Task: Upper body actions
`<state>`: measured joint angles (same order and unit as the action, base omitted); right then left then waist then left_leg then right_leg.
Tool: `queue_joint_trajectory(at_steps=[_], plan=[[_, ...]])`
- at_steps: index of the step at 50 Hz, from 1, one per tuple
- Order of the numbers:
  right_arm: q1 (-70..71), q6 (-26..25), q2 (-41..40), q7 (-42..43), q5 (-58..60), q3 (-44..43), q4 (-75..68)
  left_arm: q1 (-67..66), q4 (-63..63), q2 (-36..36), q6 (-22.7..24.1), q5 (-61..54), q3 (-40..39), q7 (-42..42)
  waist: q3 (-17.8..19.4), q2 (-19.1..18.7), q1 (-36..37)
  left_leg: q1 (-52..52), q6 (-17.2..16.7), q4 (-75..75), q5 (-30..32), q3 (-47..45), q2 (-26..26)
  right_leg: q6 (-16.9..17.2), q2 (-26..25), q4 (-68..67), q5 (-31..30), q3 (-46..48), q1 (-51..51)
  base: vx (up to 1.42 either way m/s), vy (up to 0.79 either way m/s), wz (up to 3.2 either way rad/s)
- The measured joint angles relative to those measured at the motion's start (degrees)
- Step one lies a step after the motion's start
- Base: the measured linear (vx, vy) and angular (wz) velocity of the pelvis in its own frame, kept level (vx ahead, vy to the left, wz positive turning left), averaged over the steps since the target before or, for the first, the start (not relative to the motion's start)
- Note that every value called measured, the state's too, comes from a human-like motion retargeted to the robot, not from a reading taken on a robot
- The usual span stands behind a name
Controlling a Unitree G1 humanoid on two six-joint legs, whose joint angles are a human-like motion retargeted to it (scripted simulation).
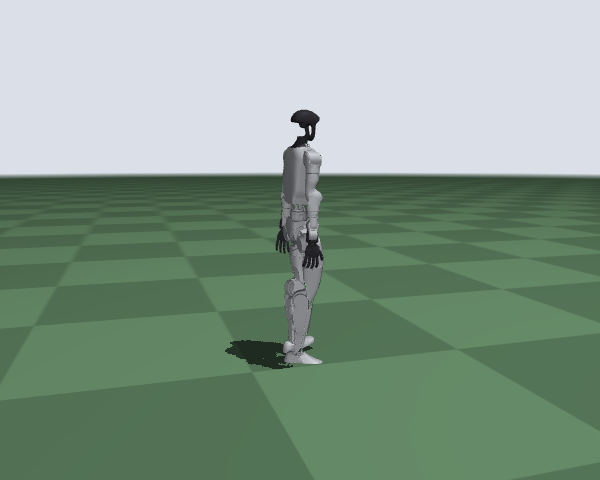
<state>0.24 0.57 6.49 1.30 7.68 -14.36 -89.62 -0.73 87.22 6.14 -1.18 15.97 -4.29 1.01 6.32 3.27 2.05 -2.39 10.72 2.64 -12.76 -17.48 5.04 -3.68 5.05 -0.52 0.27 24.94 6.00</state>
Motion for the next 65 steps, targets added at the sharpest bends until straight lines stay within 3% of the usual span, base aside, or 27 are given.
queue_joint_trajectory(at_steps=[7, 30, 34, 39, 42, 47, 55, 57, 60, 62, 65], plan=[[-1.41, 0.05, 0.13, -1.05, 2.35, 1.19, -1.45, -1.04, 2.34, 0.38, -3.06, 1.21, -1.72, -1.29, -2.23, 0.47, 3.5, -0.13, 0.2, -0.7, -0.9, -0.54, 0.88, 0.77, 0.41, -0.32, -0.01, -1.43, -0.51, 0.16, 0.08, -0.16], [-0.3, -0.22, 0.28, -0.34, 3.01, 2.33, -1.97, -0.42, 0.95, 0.49, -2.32, -0.04, -1.98, -3.6, -2.38, -0.1, 3.49, -0.26, -0.99, 1.7, -4.11, 3.7, 0.07, 3.76, 0.36, -6.71, 2.21, -4.1, -0.22, 0.04, 0.03, 0.05], [-0.21, -0.32, 0.13, -0.42, 2.9, 2.73, -3.14, -0.03, -0.16, 1.36, -2.38, 0.62, -1.45, -4.16, -1.57, -0.45, 2.54, -0.08, -1.56, 2.23, -3.57, 5.62, -0.93, 3.84, -0.78, -9.86, 1.18, -12.79, -1.5, -0.01, -0.06, 0.59], [-0.91, -0.25, 0.23, -0.22, 3.26, 2.62, -4.23, 0.57, -0.86, 2.52, -2.22, 0.64, -0.89, -4.28, -0.38, -0.48, 1.19, -0.04, -2.0, 2.48, -2.33, 9.11, -0.86, 8.75, -2.27, -11.13, -0.65, -32.08, -2.69, -0.02, -0.08, 0.98], [-1.47, -0.27, 0.41, -0.1, 3.26, 2.47, -5.01, 0.78, -0.88, 3.09, -2.35, 0.53, -0.83, -4.46, 0.04, -0.73, 1.4, 0.15, -2.39, 2.38, -1.27, 10.59, -0.89, 10.75, -1.85, -10.35, -1.14, -35.26, -2.0, -0.04, -0.1, 0.9], [-0.5, -0.77, 0.57, -0.48, 2.39, 3.09, -6.89, 1.24, -2.34, 4.18, -2.59, -0.17, -1.56, -4.79, 1.62, -0.8, 3.71, 1.04, -3.41, 2.16, 1.1, 11.73, -1.1, 6.55, -1.74, -7.82, 0.01, -26.42, 0.24, -0.12, -0.13, 0.82], [2.22, 0.97, 0.59, -1.78, 2.3, 4.99, -3.94, -0.26, -12.01, 4.89, -0.61, -0.58, -3.46, -7.5, 6.36, 0.3, 6.32, 7.83, -5.0, 3.92, 5.44, 16.33, 0.66, 4.59, -0.24, -2.72, -1.21, -13.1, 2.03, -0.26, -0.13, 1.36], [1.91, 1.5, 1.01, -2.41, 3.88, 5.65, -3.44, -1.14, -12.78, 4.72, -0.45, -0.34, -3.72, -7.18, 6.37, 0.83, 7.74, 8.83, -4.37, 2.71, 3.76, 14.51, 0.94, 4.23, 0.53, -1.79, -1.27, -9.6, 1.94, -0.23, -0.03, 1.57], [1.49, 1.09, 1.73, -2.48, 6.4, 5.95, -3.4, -2.03, -12.15, 4.48, -0.58, 0.01, -4.01, -6.84, 6.42, 1.21, 8.72, 9.04, -6.29, 0.47, 0.26, 4.74, -0.81, 3.89, 1.27, -0.6, -0.83, -3.34, 2.37, -0.19, 0.0, 2.22], [1.18, 0.91, 2.11, -2.05, 7.09, 5.65, -3.59, -2.32, -10.98, 4.24, -1.4, 0.19, -4.6, -6.84, 6.44, 0.75, 9.03, 8.61, -11.73, -0.88, -1.29, -4.88, -3.18, 3.77, 0.9, 0.1, 0.09, 2.36, 2.88, -0.17, 0.02, 2.89], [0.54, 1.03, 2.45, -1.9, 6.6, 4.33, -3.68, -1.75, -9.14, 3.56, -2.74, 0.01, -5.64, -7.08, 6.49, 0.17, 9.05, 7.79, -17.18, -1.1, -0.51, -19.05, -5.55, 4.12, 0.42, 1.12, 1.56, 10.55, 3.79, -0.08, 0.07, 3.12]])
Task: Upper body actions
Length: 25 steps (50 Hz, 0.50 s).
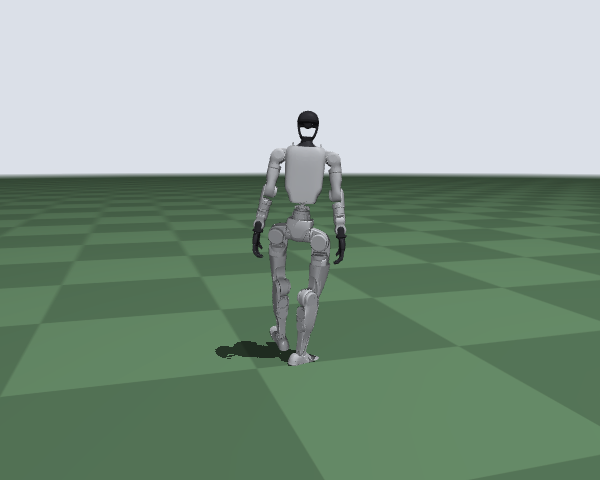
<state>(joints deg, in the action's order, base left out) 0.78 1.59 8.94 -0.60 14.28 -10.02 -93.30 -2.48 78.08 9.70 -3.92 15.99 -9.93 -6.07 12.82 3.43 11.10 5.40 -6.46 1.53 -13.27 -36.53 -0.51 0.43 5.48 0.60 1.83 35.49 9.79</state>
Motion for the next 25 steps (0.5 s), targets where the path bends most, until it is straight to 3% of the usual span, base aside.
queue_joint_trajectory(at_steps=[2, 5, 8, 12, 13, 15, 18, 22, 25], plan=[[-1.22, 0.28, -0.23, -0.16, -0.66, -1.04, 0.12, 0.37, 1.38, -0.41, -0.3, -0.76, -0.85, 0.05, -0.21, -0.26, 0.81, -0.57, -3.1, 1.26, 2.35, -6.6, -1.25, 0.76, -0.51, 0.47, 1.45, 5.9, 0.77, -0.01, 0.08, 3.63], [-3.35, 0.63, -0.7, -0.43, -0.51, -2.02, 0.68, 1.05, 3.07, -0.66, -0.63, -1.85, -1.52, -0.12, -0.78, -0.23, 2.72, -1.68, -4.08, 3.33, 6.75, -13.58, -2.2, 2.44, -0.93, 0.48, 3.35, 11.75, 1.66, 0.07, 0.07, 3.23], [-6.15, 0.56, -1.9, 0.45, 0.89, -2.62, 1.63, 1.92, 4.52, -0.61, -1.08, -3.46, -2.24, 0.84, -1.98, 1.37, 2.96, -3.55, -2.49, 7.23, 11.19, -21.75, -2.2, 5.59, -0.77, 0.35, 4.87, 19.15, 3.02, 0.24, 0.1, 3.96], [-8.36, -0.1, -3.74, 2.07, 1.62, -3.22, 1.21, 1.98, 5.35, -1.05, -1.16, -6.52, -5.21, 2.89, -5.03, 3.71, 1.55, -5.4, -0.62, 9.95, 13.22, -24.48, -0.63, 11.11, -1.36, -0.67, 5.18, 29.29, 4.69, 0.35, 0.08, 3.71], [-8.63, -0.28, -4.01, 2.16, 1.42, -3.5, 0.9, 1.9, 5.67, -1.32, -1.05, -7.87, -5.93, 3.38, -5.85, 3.83, 1.45, -5.93, -0.51, 9.06, 13.54, -23.61, 0.0, 12.29, -1.84, -1.27, 5.03, 31.19, 5.02, 0.39, 0.1, 2.79], [-8.76, -0.61, -4.22, 1.98, 0.9, -3.92, 0.48, 1.72, 6.48, -1.82, -0.73, -10.51, -7.15, 4.06, -7.11, 2.71, 2.07, -6.85, -4.34, 5.45, 13.4, -19.71, 0.74, 13.62, -4.0, -2.81, 5.17, 32.77, 5.69, 0.4, 0.14, 2.36], [-8.19, -1.64, -3.13, 2.17, 0.34, -3.54, -0.14, 0.74, 8.97, -2.85, -0.59, -13.95, -9.49, 3.36, -7.56, 1.2, 2.27, -4.98, -3.19, 4.41, 11.97, -6.49, 2.03, 13.62, -4.79, -6.48, 1.91, 30.81, 8.42, 0.45, 0.17, 1.78], [-6.41, -1.86, -2.14, 3.79, -2.49, -3.96, 0.59, 1.94, 12.06, -3.68, -1.59, -14.84, -10.41, 4.08, -6.82, -2.5, -0.36, -5.59, -1.74, 3.95, 11.12, -0.23, -0.27, 10.36, -5.47, -13.67, -5.32, 30.97, 10.9, 0.27, 0.13, 2.02], [-5.59, -0.2, -1.37, 4.14, -2.39, -3.78, 2.78, 2.48, 11.86, -4.18, -0.41, -14.12, -9.3, 4.46, -4.03, -5.8, -0.66, -7.12, -1.34, 4.4, 10.56, 5.56, -2.91, 6.09, -3.69, -23.38, -9.29, 24.54, 12.46, 0.27, 0.05, 2.04]])
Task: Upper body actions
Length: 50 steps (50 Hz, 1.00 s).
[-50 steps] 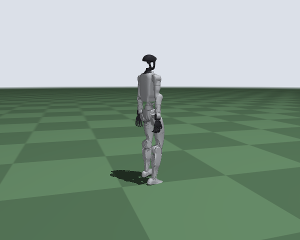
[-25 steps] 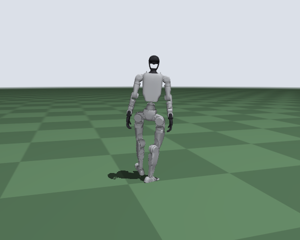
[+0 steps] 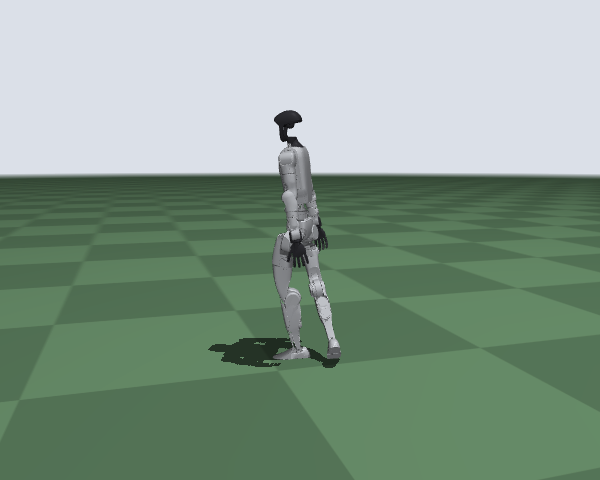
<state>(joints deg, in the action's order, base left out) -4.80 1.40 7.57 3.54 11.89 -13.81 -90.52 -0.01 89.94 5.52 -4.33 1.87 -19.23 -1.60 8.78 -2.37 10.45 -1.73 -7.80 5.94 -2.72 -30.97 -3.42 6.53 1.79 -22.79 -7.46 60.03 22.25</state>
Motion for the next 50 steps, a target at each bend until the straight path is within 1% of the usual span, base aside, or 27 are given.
queue_joint_trajectory(at_steps=[2, 4, 5, 8, 10, 13, 15, 18, 20, 21, 22, 23, 24, 25, 27, 28, 30, 35, 44, 47, 50], plan=[[-0.11, -0.86, 0.11, 1.1, 1.77, 0.0, 1.08, 0.08, -0.55, 0.3, -0.03, 2.53, 1.37, -0.76, 0.62, -1.27, -1.07, 0.06, 0.38, 0.68, -0.23, 5.09, -0.83, -1.59, 2.3, -9.12, -1.08, -8.63, -2.35, 0.39, 0.05, 2.49], [-0.08, -1.06, -0.08, 2.04, 1.77, 0.02, 0.99, 0.14, -1.15, 0.87, -0.04, 5.01, 2.71, -0.96, 0.55, -1.47, -1.48, 0.66, 1.03, 0.83, -0.15, 8.91, -0.64, -0.45, 3.42, -15.84, -0.01, -17.43, -6.14, 0.3, -0.01, 2.37], [-0.01, -0.94, -0.26, 2.07, 1.42, 0.03, 0.81, 0.23, -1.47, 1.26, -0.01, 5.85, 3.53, -0.92, 0.46, -1.36, -1.75, 1.01, 1.42, 0.72, -0.01, 10.64, -0.32, 0.44, 3.07, -17.61, 1.18, -21.49, -8.04, 0.24, -0.05, 1.96], [0.45, -0.95, -0.95, -0.25, 0.95, 0.11, 1.02, 0.68, -2.61, 2.0, 0.17, 7.34, 4.88, -0.52, 0.88, -1.08, -0.98, 1.62, 2.09, 0.49, 0.34, 13.32, -0.19, 0.75, 0.13, -18.65, 2.02, -32.13, -13.12, 0.16, -0.11, 1.63], [0.88, -1.11, -1.34, -1.13, 0.85, 0.17, 1.35, 1.05, -3.46, 2.35, 0.23, 7.62, 5.5, -0.49, 1.31, -1.1, -1.74, 2.39, 2.42, 0.64, 0.81, 16.0, -0.13, 0.61, -0.24, -18.2, 3.67, -34.39, -15.13, 0.12, -0.17, 1.93], [1.44, -0.83, -1.9, -0.98, 0.81, 1.05, 2.14, 0.81, -4.79, 2.45, 0.35, 7.72, 5.64, -1.07, 1.59, -0.99, -2.19, 3.34, 2.98, 0.28, 1.61, 20.12, 0.31, -0.49, -0.63, -12.52, 9.74, -36.92, -18.09, 0.1, -0.2, 1.72], [1.75, -0.85, -2.22, -0.93, 1.09, 1.69, 2.82, 0.43, -5.19, 2.32, 0.38, 7.6, 5.26, -1.15, 1.73, 0.01, -2.39, 3.18, 3.39, -0.8, 2.27, 20.98, 1.49, -0.41, -1.89, -5.57, 13.42, -41.91, -20.48, 0.07, -0.21, 1.46], [2.36, -0.8, -2.63, -1.04, 1.5, 2.43, 3.61, -0.17, -4.89, 2.27, 0.27, 7.2, 4.48, -0.94, 2.92, 2.48, -2.97, 1.69, 3.98, -2.42, 2.96, 21.97, 4.67, -0.4, -2.23, 6.41, 16.81, -49.88, -21.69, 0.09, -0.22, 1.35], [2.67, -0.78, -2.9, -1.07, 1.64, 2.94, 3.97, -0.57, -4.48, 2.42, 0.16, 7.0, 4.09, -0.91, 4.02, 3.78, -2.96, 0.22, 4.34, -3.21, 3.08, 23.02, 6.57, -1.03, -1.73, 12.69, 18.07, -53.65, -21.45, 0.13, -0.23, 0.98], [2.54, -0.66, -3.09, -1.06, 1.89, 3.33, 4.07, -1.24, -4.16, 2.64, -0.04, 7.14, 3.74, -1.0, 4.4, 4.65, -2.46, -0.92, 4.39, -3.75, 3.12, 23.88, 7.76, -2.2, -2.82, 14.89, 14.89, -59.07, -21.06, 0.17, -0.2, 0.69], [2.38, -0.61, -3.28, -1.14, 2.22, 3.54, 4.09, -1.79, -3.81, 2.83, -0.34, 7.35, 3.41, -1.11, 4.46, 5.27, -1.48, -1.72, 4.26, -4.14, 3.1, 24.31, 8.48, -2.8, -2.58, 16.11, 13.38, -59.16, -20.48, 0.21, -0.15, 0.27], [2.12, -0.71, -3.44, -1.39, 2.73, 3.37, 3.96, -2.13, -3.41, 2.95, -0.86, 7.72, 3.11, -1.29, 3.86, 5.36, 0.46, -1.82, 3.78, -4.21, 2.96, 23.88, 8.26, -2.25, 0.33, 15.4, 15.2, -48.59, -19.51, 0.19, -0.12, 0.53], [2.0, -1.01, -3.6, -1.81, 3.21, 2.85, 3.75, -2.2, -2.9, 2.76, -1.52, 7.88, 2.76, -1.06, 3.57, 5.41, 0.23, -1.74, 3.58, -4.01, 3.13, 25.47, 8.52, -2.22, 1.45, 15.77, 15.76, -43.59, -18.48, 0.18, -0.12, 1.3], [1.93, -1.41, -3.75, -2.31, 3.68, 2.15, 3.5, -2.13, -2.34, 2.42, -2.25, 7.94, 2.39, -0.64, 3.44, 5.45, -1.09, -1.55, 3.52, -3.67, 3.46, 28.07, 9.01, -2.45, 1.67, 16.7, 15.69, -41.39, -17.4, 0.1, -0.17, 1.49], [2.23, -1.67, -3.68, -2.47, 3.22, 2.17, 3.16, -2.22, -1.65, 1.31, -1.82, 5.64, 1.06, 1.52, 2.99, 5.59, 0.65, -1.21, 3.22, -3.37, 3.23, 27.26, 8.89, -3.13, 0.22, 16.85, 15.92, -44.75, -17.57, 0.01, -0.21, 0.67], [2.41, -1.53, -3.69, -2.33, 2.88, 2.36, 3.06, -2.56, -1.41, 0.75, -0.56, 3.53, 0.23, 2.48, 3.06, 5.59, 1.06, -1.18, 2.93, -3.03, 3.08, 27.21, 8.63, -3.2, 0.04, 17.1, 16.11, -44.18, -17.04, 0.01, -0.17, 0.66], [2.43, -1.36, -3.63, -2.18, 3.15, 2.77, 3.24, -3.4, -1.53, 0.03, 1.44, 0.22, -0.44, 1.82, 3.31, 5.54, -0.65, -1.17, 2.44, -2.28, 3.07, 29.44, 8.59, -3.19, 0.27, 18.2, 16.16, -40.89, -15.34, 0.06, -0.13, 1.08], [2.32, -1.6, -3.33, -1.5, 3.16, 2.89, 3.3, -4.68, -1.93, -1.14, 1.03, 1.41, -1.51, 1.77, 1.5, 5.98, -0.74, -0.49, 1.79, -2.29, 2.93, 30.96, 8.86, -4.35, -0.57, 19.62, 16.7, -38.78, -14.53, 0.02, -0.09, 0.53], [2.76, -1.11, -3.73, -1.66, 2.63, 2.6, 4.41, -3.84, -2.19, -0.3, 1.02, 3.44, 0.84, 2.65, 1.39, 6.24, -1.76, 0.46, 0.14, -0.28, 1.59, 30.33, 7.81, -5.74, -1.7, 21.31, 16.42, -37.63, -13.36, -0.04, -0.07, 0.21], [2.82, -1.02, -3.93, -1.83, 2.51, 2.44, 4.19, -3.12, -2.97, -0.15, 1.02, 3.97, 1.18, 2.48, 1.39, 6.42, -2.22, 1.37, -1.21, 2.15, 0.44, 29.5, 7.37, -6.08, -1.81, 21.92, 15.98, -37.82, -13.41, -0.07, -0.06, 0.04], [2.8, -1.16, -4.08, -1.92, 2.46, 2.37, 3.76, -2.62, -3.82, -0.05, 1.23, 4.0, 1.69, 2.47, 1.45, 6.73, -3.66, 2.75, -3.45, 5.69, 0.12, 29.03, 7.29, -6.07, -1.53, 21.81, 15.7, -38.38, -14.0, -0.07, -0.06, 0.22]])
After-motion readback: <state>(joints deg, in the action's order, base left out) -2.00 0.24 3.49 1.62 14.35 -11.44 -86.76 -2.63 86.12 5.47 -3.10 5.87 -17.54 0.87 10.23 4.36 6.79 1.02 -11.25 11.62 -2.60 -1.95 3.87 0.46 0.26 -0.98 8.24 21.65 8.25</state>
